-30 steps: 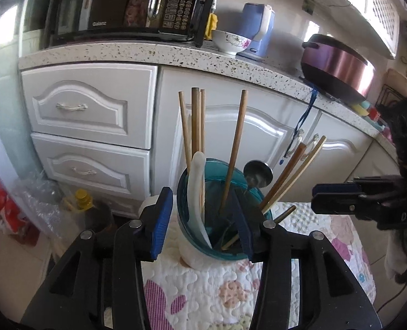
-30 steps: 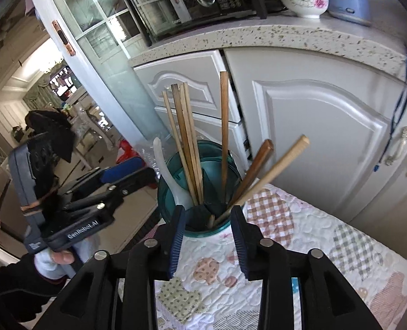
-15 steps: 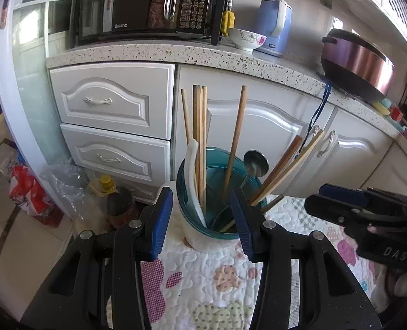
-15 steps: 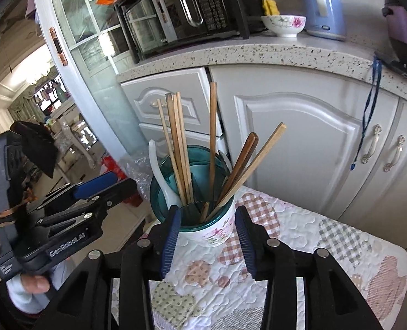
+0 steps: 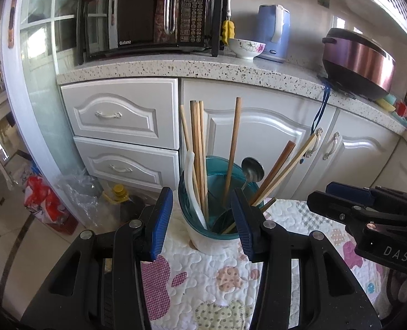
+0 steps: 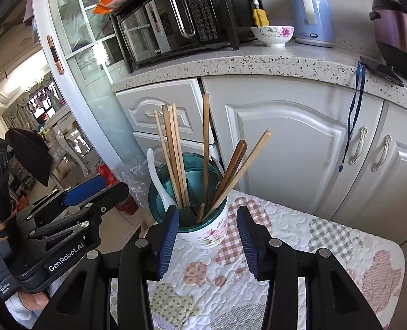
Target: Organize utensils
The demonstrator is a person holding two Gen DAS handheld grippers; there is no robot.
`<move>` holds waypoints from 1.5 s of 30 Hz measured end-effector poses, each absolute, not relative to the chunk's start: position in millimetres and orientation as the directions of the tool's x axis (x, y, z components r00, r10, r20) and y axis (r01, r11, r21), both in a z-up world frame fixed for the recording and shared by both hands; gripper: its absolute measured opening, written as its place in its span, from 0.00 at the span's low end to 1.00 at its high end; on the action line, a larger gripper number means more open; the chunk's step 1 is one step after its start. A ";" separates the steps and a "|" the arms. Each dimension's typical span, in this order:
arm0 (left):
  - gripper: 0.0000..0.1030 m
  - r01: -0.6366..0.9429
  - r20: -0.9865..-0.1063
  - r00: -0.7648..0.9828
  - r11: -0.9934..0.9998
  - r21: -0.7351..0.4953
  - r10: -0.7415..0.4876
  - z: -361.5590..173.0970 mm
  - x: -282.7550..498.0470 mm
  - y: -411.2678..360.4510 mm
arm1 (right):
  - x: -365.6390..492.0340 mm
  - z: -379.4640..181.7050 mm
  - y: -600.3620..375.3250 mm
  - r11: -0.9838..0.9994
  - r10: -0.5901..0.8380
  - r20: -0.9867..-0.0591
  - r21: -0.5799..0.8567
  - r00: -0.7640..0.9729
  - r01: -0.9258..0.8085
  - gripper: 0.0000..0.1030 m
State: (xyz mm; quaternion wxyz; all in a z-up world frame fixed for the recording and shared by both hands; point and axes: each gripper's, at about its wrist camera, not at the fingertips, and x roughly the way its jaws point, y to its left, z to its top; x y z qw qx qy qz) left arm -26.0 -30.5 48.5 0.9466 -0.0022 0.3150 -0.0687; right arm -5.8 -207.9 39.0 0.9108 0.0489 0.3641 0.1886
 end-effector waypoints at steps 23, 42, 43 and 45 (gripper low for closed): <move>0.42 0.091 -0.586 0.807 0.996 -0.010 -0.079 52.1 -34.7 -31.8 | -11.7 47.9 -208.7 0.933 0.357 -0.639 0.205 0.682 -0.297 0.48; 0.42 0.076 -0.587 0.807 0.997 -0.002 -0.063 50.6 -33.8 -30.4 | -11.7 46.7 -202.3 0.933 0.352 -0.658 0.189 0.666 -0.307 0.49; 0.42 0.077 -0.587 0.807 0.997 -0.002 -0.064 50.4 -33.6 -30.6 | -11.9 46.5 -202.1 0.933 0.352 -0.659 0.188 0.665 -0.308 0.49; 0.42 0.077 -0.587 0.807 0.997 -0.002 -0.064 50.2 -33.5 -30.7 | -12.1 46.6 -201.8 0.933 0.352 -0.659 0.187 0.664 -0.309 0.49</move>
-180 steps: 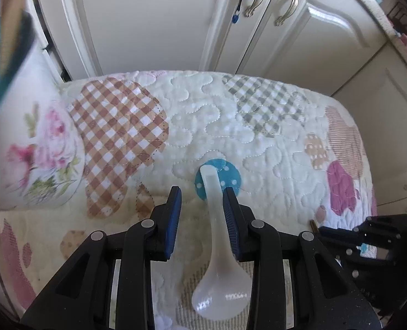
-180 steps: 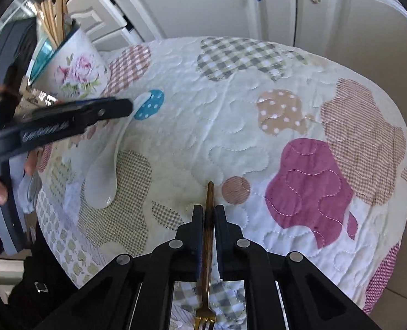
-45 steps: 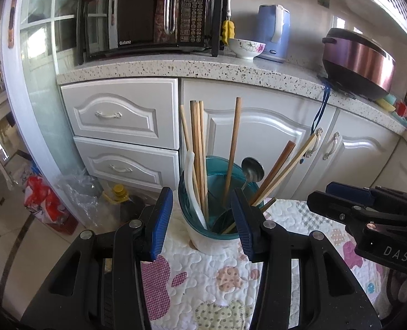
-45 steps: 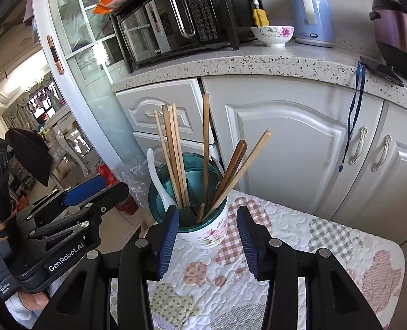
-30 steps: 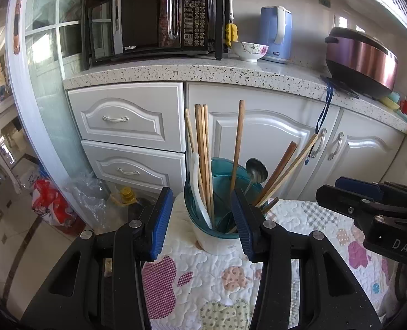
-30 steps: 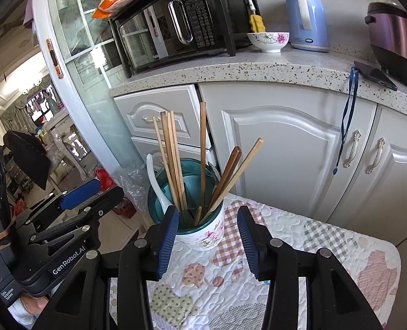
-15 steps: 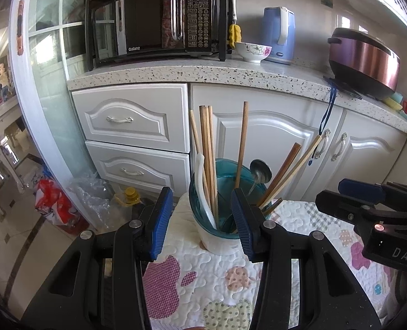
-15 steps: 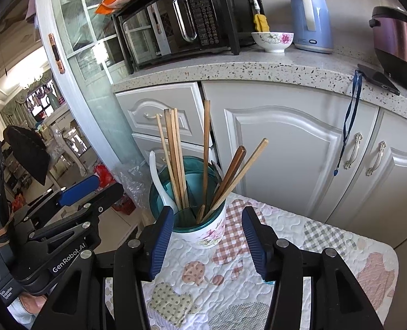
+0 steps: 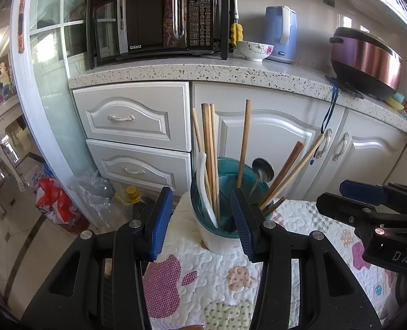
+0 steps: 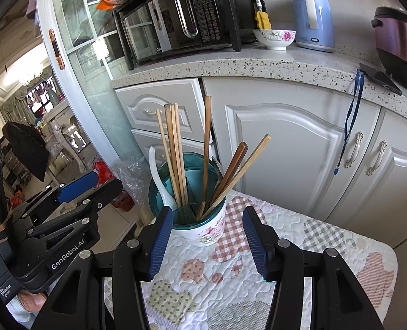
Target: Organize utensils
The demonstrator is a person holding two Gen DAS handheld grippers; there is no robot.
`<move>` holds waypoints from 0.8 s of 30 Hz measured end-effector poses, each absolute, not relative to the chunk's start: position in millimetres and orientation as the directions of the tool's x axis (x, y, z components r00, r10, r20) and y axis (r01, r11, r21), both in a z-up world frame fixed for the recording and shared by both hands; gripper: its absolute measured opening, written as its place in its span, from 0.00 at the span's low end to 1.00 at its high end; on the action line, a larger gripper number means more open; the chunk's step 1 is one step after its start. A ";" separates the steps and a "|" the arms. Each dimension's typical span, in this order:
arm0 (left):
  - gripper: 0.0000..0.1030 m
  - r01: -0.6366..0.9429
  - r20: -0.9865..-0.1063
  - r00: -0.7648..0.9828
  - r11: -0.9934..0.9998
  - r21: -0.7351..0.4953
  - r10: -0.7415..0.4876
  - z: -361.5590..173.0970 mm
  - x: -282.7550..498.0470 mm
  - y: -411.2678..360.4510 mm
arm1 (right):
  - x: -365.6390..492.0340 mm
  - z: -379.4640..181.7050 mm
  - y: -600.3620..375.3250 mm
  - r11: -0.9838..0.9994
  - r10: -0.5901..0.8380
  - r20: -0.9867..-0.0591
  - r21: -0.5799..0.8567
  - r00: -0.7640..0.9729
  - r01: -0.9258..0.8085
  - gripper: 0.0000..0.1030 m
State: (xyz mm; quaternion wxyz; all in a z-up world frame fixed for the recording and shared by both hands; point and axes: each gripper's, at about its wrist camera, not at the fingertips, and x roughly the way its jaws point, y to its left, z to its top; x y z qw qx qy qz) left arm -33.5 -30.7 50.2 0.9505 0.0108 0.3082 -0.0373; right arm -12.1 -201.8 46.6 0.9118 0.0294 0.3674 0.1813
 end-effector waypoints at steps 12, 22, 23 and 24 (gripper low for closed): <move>0.42 0.083 -0.592 0.803 0.997 0.000 -0.067 49.6 -31.5 -32.9 | -11.2 46.0 -201.4 0.932 0.352 -0.664 0.188 0.660 -0.309 0.50; 0.42 0.084 -0.593 0.803 0.996 0.000 -0.068 49.2 -31.0 -32.6 | -10.3 45.5 -199.2 0.932 0.353 -0.668 0.186 0.655 -0.312 0.50; 0.42 0.084 -0.593 0.803 0.996 0.001 -0.067 49.1 -30.9 -32.6 | -10.2 45.6 -199.0 0.932 0.353 -0.669 0.186 0.654 -0.312 0.50; 0.42 0.084 -0.592 0.803 0.997 0.002 -0.066 49.3 -31.1 -32.6 | -10.2 45.5 -198.7 0.931 0.353 -0.669 0.185 0.654 -0.313 0.50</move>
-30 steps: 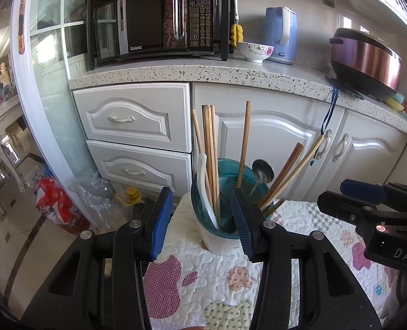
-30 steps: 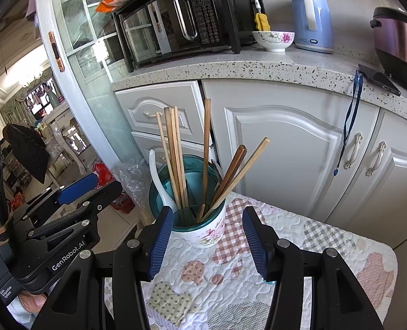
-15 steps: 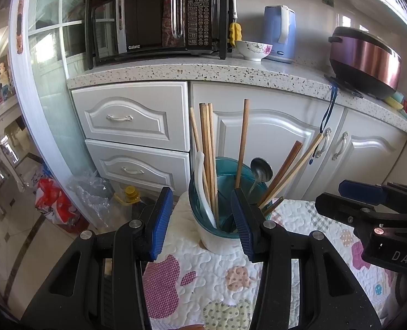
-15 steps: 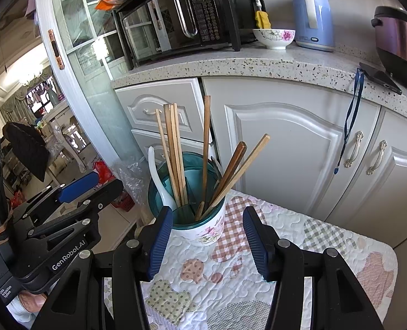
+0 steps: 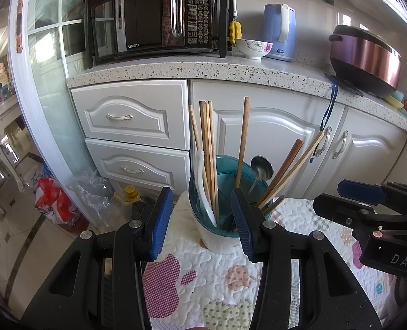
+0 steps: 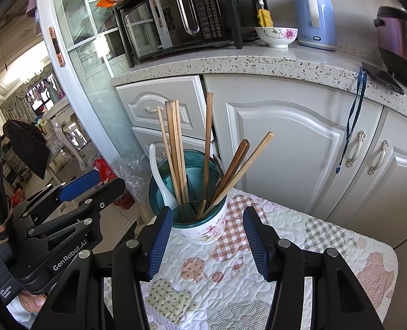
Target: Organize utensils
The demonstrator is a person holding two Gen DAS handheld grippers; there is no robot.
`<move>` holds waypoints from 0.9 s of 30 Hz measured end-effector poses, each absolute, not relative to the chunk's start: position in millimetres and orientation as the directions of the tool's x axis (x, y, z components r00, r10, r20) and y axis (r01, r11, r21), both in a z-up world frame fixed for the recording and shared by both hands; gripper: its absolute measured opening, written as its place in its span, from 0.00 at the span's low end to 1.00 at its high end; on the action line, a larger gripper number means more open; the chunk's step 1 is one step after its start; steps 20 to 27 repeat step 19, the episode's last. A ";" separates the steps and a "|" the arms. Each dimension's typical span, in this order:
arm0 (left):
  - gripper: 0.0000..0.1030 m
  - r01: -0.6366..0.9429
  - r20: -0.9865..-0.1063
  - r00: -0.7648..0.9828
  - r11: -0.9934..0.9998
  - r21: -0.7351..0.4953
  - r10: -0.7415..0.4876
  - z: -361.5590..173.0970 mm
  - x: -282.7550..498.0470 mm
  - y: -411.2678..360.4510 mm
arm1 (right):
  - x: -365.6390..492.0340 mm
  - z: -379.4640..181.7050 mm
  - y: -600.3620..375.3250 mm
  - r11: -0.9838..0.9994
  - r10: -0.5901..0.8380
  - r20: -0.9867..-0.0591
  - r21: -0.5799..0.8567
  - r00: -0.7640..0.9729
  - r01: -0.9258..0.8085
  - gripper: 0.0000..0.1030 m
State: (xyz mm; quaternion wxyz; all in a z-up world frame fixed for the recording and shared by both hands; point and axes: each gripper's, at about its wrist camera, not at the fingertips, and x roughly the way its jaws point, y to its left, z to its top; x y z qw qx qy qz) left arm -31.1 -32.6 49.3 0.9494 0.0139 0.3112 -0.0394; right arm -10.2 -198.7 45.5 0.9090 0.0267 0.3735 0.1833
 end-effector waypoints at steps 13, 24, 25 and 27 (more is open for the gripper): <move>0.42 0.095 -0.587 0.805 0.995 -0.020 -0.088 43.8 -29.4 -30.2 | -9.8 40.2 -198.6 0.931 0.354 -0.678 0.185 0.644 -0.316 0.52; 0.42 0.097 -0.591 0.802 0.995 -0.023 -0.092 38.6 -26.8 -29.2 | -8.3 29.2 -219.0 0.940 0.336 -0.681 0.198 0.650 -0.279 0.52; 0.42 0.097 -0.591 0.802 0.995 -0.023 -0.092 38.6 -26.8 -29.2 | -8.3 29.2 -219.0 0.940 0.336 -0.681 0.198 0.650 -0.279 0.52; 0.42 0.097 -0.591 0.802 0.995 -0.023 -0.092 38.6 -26.8 -29.2 | -8.3 29.2 -219.0 0.940 0.336 -0.681 0.198 0.650 -0.279 0.52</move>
